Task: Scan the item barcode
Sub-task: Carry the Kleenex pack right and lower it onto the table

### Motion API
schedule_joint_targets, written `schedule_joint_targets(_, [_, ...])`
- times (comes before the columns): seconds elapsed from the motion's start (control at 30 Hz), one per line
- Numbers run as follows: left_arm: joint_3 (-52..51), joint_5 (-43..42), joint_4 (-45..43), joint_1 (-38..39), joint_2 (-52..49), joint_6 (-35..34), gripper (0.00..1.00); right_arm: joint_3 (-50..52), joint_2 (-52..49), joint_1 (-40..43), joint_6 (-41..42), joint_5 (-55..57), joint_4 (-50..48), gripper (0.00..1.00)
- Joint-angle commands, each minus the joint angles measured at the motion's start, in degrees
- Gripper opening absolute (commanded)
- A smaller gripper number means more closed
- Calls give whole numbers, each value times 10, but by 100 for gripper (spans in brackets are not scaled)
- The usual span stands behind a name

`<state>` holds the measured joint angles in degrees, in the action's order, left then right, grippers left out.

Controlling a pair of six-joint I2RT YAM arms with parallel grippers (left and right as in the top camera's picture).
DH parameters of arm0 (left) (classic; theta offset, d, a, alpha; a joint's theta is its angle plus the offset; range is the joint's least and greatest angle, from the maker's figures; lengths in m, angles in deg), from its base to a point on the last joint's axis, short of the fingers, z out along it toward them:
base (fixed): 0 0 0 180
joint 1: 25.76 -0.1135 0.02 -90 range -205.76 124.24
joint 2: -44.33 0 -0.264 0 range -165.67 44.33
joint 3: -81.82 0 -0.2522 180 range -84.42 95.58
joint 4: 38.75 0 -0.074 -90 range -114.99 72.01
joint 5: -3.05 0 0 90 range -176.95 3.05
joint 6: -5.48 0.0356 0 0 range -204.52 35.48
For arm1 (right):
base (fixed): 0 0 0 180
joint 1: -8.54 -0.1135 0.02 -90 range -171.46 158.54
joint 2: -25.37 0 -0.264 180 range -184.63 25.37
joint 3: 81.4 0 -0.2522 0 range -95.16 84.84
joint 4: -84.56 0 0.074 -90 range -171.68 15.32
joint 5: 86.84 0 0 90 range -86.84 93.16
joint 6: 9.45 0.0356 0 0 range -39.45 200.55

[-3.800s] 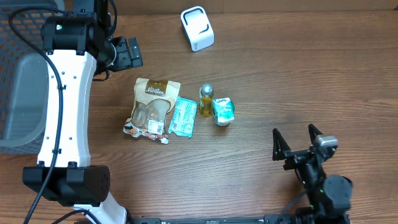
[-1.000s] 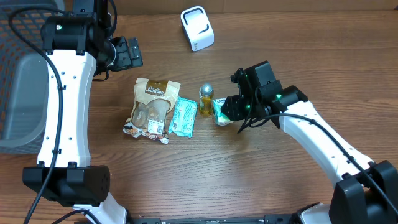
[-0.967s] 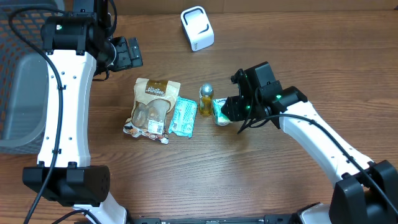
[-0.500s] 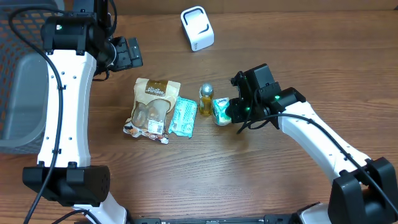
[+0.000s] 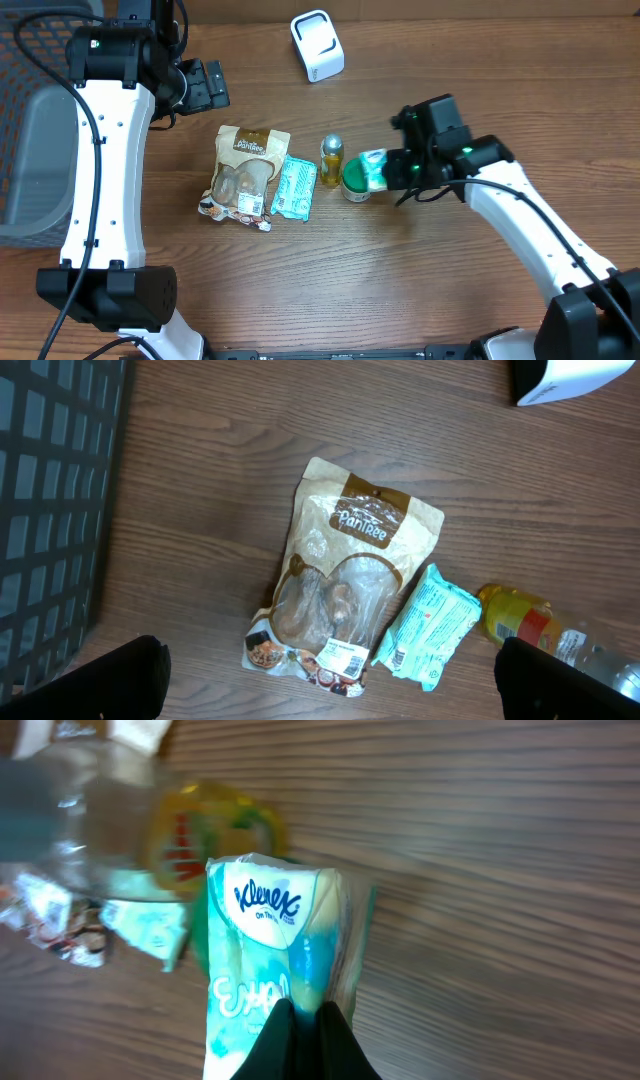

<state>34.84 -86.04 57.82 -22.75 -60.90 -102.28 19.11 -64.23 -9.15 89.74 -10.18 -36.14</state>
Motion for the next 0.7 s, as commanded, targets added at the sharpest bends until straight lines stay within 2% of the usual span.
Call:
schedule_joint_targets(0.0, [9,-3,1,1,-1,6,100,-20,15,27,0,27,11,4])
schedule_joint_targets(0.23, [9,-3,1,1,-1,6,100,-2,5,62,0,94,23,4])
schedule_joint_targets(0.5, [9,-3,1,1,-1,6,100,56,-2,73,3,108,-33,4])
schedule_joint_targets(0.67, [9,-3,1,1,-1,6,99,90,-2,74,60,179,-64,4])
